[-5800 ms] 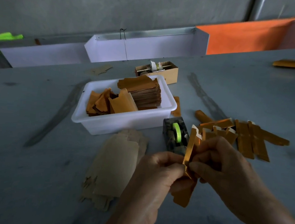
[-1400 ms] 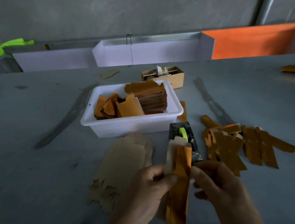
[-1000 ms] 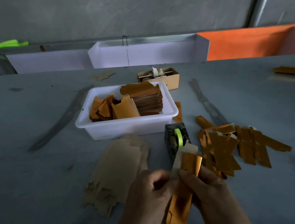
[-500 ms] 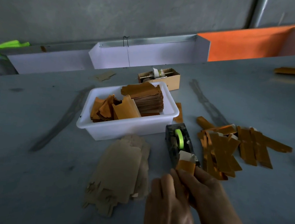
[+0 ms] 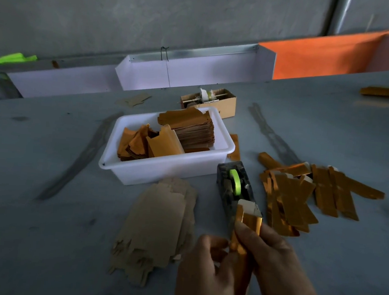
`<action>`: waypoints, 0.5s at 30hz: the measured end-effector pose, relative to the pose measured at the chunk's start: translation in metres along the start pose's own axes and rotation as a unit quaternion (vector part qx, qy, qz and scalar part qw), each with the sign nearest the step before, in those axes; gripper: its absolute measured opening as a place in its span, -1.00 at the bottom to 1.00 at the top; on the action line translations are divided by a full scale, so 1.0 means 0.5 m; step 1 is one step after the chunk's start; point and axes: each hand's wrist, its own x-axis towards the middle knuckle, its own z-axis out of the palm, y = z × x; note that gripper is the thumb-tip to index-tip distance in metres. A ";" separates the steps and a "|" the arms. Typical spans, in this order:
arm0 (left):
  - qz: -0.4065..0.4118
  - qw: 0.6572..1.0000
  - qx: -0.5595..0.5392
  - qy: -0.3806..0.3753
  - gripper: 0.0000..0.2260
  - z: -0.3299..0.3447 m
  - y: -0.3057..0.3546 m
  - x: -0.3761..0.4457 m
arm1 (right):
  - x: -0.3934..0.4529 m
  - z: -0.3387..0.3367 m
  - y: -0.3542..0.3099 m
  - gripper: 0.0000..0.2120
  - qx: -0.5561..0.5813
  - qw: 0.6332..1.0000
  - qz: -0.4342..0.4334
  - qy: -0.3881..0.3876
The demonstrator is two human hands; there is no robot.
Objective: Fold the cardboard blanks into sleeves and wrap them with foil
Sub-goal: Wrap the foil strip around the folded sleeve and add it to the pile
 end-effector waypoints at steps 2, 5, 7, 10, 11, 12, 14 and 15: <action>-0.023 0.993 -0.105 0.050 -0.87 -0.056 -0.012 -0.027 | -0.003 0.004 -0.002 -0.83 0.018 1.000 0.004 0.001; 0.008 0.996 -0.088 0.026 -0.80 -0.061 -0.015 -0.028 | 0.004 -0.001 -0.002 -0.90 0.035 0.999 0.024 0.016; 0.025 0.994 -0.104 0.029 -0.74 -0.056 -0.013 -0.028 | 0.008 -0.005 -0.004 -0.89 0.042 0.998 0.033 0.035; -0.005 0.993 -0.120 0.015 -0.71 -0.064 -0.015 -0.019 | 0.013 -0.009 -0.006 -0.83 0.021 0.999 0.017 0.041; -0.022 0.989 -0.145 -0.003 -0.71 -0.063 -0.014 -0.020 | 0.014 -0.009 -0.007 -0.81 0.015 0.999 0.011 0.040; -0.040 0.983 -0.177 -0.020 -0.73 -0.062 -0.010 -0.021 | 0.014 -0.010 -0.007 -0.78 0.011 0.999 0.007 0.040; -0.058 0.971 -0.230 -0.037 -0.82 -0.062 -0.007 -0.017 | 0.015 -0.011 -0.010 -0.75 0.004 0.999 0.006 0.037; -0.058 0.968 -0.242 -0.032 -0.87 -0.062 -0.010 -0.014 | 0.013 -0.011 -0.014 -0.74 -0.001 1.000 0.000 0.031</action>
